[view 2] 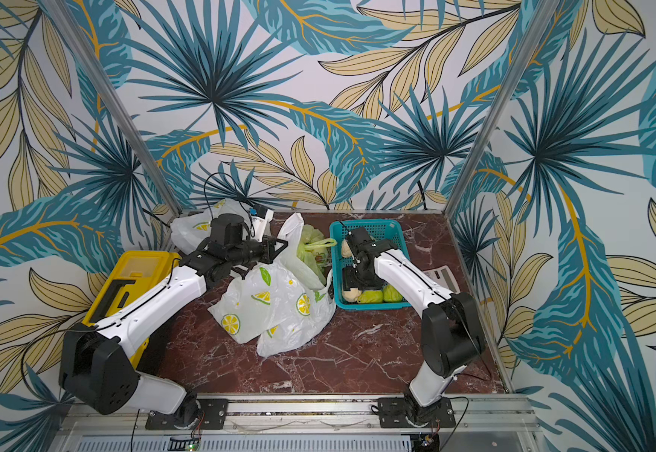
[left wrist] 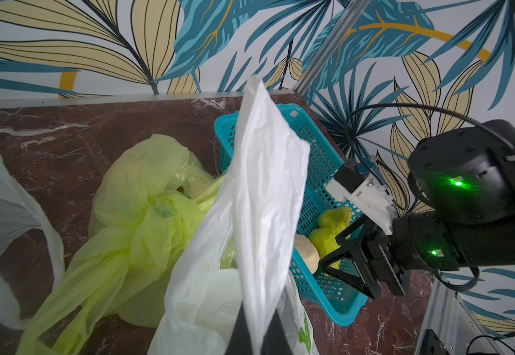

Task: Place the pears into plastic bags & tie knots
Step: Pick up the pear from the basket, then place the pear in the plastic bag.

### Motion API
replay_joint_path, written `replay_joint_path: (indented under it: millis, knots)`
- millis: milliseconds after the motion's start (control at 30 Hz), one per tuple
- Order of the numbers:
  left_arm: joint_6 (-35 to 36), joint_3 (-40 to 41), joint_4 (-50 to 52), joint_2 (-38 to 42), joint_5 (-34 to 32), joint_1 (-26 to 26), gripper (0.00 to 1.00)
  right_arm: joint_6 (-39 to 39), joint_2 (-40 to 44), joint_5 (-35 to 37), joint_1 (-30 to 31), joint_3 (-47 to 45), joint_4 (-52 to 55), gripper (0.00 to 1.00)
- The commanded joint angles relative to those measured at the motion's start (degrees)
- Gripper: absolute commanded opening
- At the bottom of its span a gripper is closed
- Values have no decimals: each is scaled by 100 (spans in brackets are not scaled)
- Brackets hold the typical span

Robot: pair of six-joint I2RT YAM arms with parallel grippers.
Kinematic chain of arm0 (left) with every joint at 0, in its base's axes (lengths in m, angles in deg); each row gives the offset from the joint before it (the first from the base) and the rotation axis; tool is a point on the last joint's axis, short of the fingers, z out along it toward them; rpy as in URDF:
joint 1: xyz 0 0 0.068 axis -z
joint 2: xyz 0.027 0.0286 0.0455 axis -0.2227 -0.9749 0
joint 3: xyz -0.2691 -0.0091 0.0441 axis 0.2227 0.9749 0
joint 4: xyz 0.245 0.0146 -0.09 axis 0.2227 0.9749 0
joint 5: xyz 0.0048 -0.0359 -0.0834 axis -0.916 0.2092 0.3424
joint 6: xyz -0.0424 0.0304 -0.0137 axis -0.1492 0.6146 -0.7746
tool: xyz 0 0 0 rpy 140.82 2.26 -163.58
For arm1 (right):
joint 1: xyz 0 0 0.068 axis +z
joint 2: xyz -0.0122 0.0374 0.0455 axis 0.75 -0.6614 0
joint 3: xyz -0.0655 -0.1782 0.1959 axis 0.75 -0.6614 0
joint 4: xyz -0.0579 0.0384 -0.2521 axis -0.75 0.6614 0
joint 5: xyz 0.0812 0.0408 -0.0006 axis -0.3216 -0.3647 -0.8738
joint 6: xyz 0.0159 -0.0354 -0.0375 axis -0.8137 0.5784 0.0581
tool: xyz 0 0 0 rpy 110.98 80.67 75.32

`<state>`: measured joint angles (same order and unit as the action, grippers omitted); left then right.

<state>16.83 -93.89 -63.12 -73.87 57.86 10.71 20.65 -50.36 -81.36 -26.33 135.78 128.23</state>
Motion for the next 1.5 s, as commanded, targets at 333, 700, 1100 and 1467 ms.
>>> replay_joint_path:
  millis: [333,700,1100,1467]
  knots:
    - [136,54,-104,218,7,9,3,61,-1145,728,58,675,-125,47]
    - [65,3,-106,170,80,25,3,-924,661,-881,262,512,-821,35]
    - [79,31,-112,191,224,143,3,-2908,-296,-2215,1412,407,-3830,37]
    - [205,178,-103,186,115,13,4,-2520,-182,-2504,1567,-53,-3209,56]
